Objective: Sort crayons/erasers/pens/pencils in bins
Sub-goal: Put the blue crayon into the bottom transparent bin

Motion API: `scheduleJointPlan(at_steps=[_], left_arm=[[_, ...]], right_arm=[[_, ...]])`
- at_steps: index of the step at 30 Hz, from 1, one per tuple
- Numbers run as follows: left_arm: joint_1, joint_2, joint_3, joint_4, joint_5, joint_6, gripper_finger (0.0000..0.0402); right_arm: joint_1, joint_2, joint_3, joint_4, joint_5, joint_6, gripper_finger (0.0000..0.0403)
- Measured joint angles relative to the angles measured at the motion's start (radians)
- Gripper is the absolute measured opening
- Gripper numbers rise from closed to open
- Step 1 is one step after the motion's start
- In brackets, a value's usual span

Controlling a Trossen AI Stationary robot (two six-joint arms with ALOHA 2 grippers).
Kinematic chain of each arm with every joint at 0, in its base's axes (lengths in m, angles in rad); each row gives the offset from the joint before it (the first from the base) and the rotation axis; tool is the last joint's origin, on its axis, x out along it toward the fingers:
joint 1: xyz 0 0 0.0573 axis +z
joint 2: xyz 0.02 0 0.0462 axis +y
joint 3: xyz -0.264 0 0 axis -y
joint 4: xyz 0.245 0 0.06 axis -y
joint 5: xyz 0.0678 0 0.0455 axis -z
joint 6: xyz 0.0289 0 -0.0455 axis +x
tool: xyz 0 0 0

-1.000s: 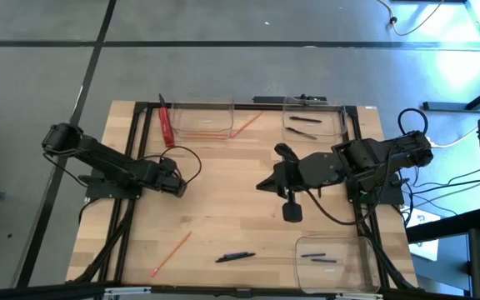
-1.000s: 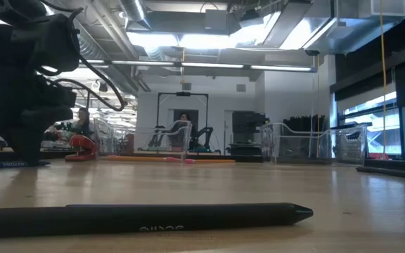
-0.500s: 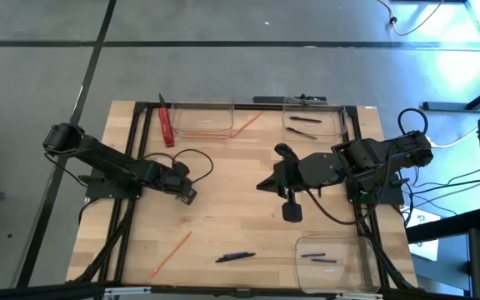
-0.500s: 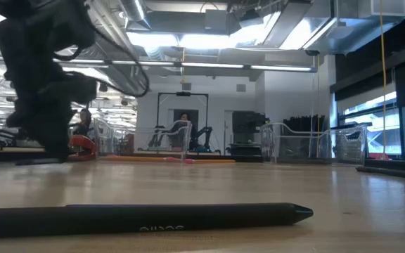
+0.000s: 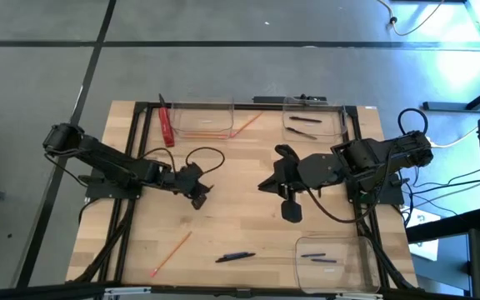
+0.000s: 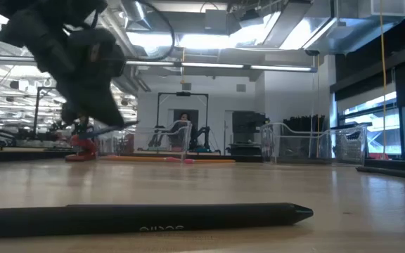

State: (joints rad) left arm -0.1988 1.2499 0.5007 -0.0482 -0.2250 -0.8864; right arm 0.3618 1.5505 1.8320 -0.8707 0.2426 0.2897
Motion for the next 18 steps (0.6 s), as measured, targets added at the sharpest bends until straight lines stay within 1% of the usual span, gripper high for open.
scheduleJointPlan(at_steps=[5,8,11,14,18], left_arm=[[0.024,0.000,0.000,0.132,0.039,0.061,0.0000],[0.036,0.000,0.001,0.216,0.072,0.114,0.0000],[0.042,0.000,0.001,0.319,0.136,0.206,0.0000],[0.042,-0.001,0.002,0.404,0.177,0.264,0.0000],[0.043,-0.001,0.003,0.445,0.179,0.275,0.0000]], right_arm=[[0.000,0.000,-0.007,-0.010,0.005,-0.001,0.0078],[-0.001,0.004,-0.008,-0.049,0.041,0.025,0.0114],[-0.012,0.016,-0.008,-0.093,0.049,0.050,0.0141],[-0.021,0.036,-0.008,-0.105,0.047,0.041,0.0153],[-0.029,0.083,-0.008,-0.104,0.018,-0.033,0.0156]])
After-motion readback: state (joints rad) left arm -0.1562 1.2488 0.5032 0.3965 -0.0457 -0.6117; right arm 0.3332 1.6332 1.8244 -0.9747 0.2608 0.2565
